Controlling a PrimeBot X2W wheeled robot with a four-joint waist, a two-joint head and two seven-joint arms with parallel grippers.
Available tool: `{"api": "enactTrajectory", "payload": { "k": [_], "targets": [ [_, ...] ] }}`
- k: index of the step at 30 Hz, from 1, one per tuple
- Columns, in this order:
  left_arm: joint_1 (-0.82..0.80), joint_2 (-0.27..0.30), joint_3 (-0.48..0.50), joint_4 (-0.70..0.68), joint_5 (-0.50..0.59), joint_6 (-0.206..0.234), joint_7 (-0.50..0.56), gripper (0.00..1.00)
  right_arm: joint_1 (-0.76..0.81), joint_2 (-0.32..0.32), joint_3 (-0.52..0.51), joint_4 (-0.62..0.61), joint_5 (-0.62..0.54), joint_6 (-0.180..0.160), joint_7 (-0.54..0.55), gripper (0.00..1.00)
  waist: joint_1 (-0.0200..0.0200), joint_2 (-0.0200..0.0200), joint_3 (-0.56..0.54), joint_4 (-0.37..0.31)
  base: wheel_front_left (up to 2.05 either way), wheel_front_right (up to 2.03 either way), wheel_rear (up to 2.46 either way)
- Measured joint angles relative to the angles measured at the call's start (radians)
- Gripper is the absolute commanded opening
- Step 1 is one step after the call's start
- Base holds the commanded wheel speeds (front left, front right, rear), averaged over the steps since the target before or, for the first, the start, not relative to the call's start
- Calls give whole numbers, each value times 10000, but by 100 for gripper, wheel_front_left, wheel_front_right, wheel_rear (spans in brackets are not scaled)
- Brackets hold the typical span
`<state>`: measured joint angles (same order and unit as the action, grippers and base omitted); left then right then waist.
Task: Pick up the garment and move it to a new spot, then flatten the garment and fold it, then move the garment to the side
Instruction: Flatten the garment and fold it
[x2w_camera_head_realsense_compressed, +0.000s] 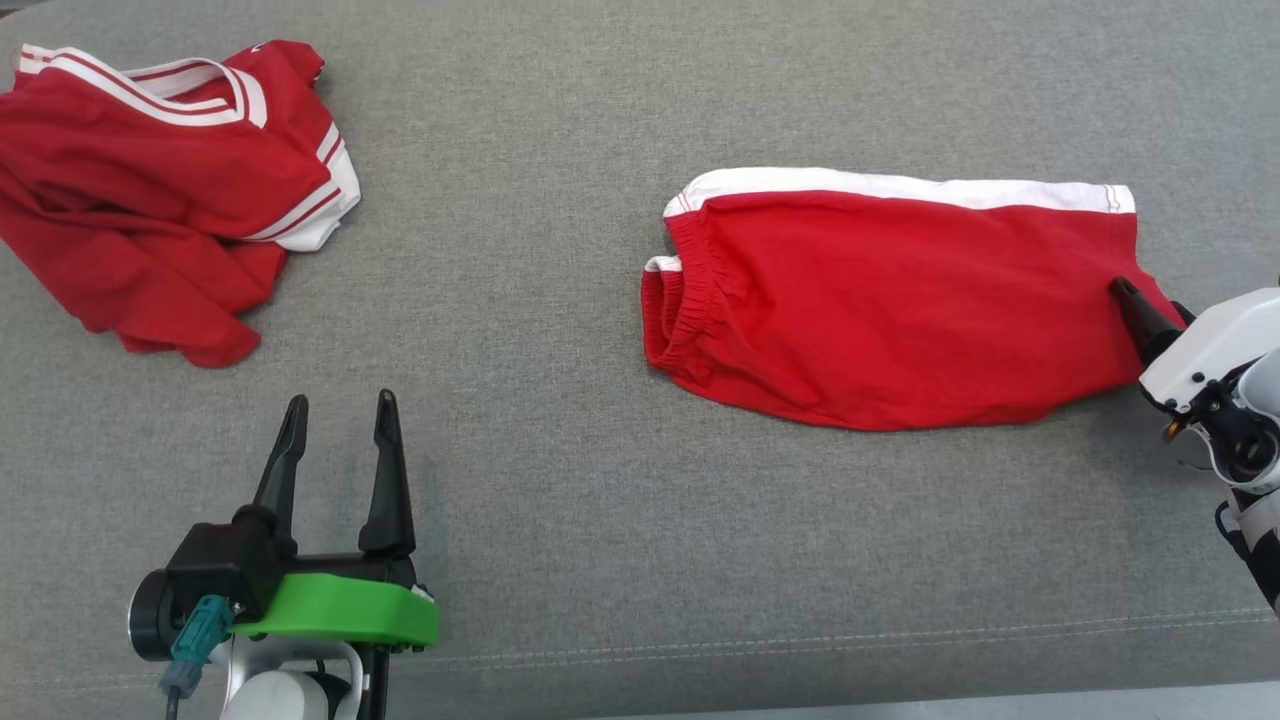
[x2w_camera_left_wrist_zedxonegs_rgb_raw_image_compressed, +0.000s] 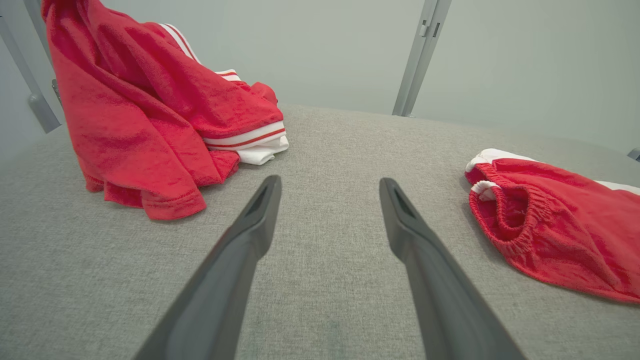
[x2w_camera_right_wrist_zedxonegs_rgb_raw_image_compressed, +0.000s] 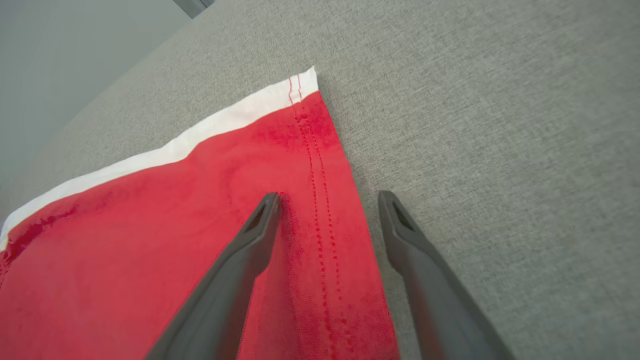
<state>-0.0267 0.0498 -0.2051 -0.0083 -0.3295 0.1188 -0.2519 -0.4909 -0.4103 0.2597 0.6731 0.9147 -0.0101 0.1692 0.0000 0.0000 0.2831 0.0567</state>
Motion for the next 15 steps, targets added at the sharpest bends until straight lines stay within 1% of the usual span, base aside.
{"api": "enactTrajectory", "payload": {
  "k": [3, 12, 13, 14, 15],
  "targets": [
    [-9, 0, 75, 31, 0, 0, 0, 100, -226, 13, 82, 234, 4, 25, 255, 100, 0, 0, 120, 124, 0, 0, 0],
    [-80, -12, 77, 117, 0, 0, 0, 100, -629, 178, 161, 696, 234, 508, 798, 100, 0, 0, 187, 167, 0, 0, 0],
    [-106, -12, 77, 132, 0, 0, 0, 100, -669, 201, 178, 731, 282, 575, 836, 47, 0, 0, 186, 164, 0, 0, 0],
    [-144, -13, 77, 153, 0, 2, 0, 100, -713, 209, 222, 767, 290, 658, 876, 47, 0, 0, 185, 160, 0, 0, 0],
    [-173, -15, 77, 165, 0, 2, 0, 100, -749, 217, 272, 798, 290, 731, 886, 33, 0, 0, 183, 156, 0, 0, 0]
  ]
}}
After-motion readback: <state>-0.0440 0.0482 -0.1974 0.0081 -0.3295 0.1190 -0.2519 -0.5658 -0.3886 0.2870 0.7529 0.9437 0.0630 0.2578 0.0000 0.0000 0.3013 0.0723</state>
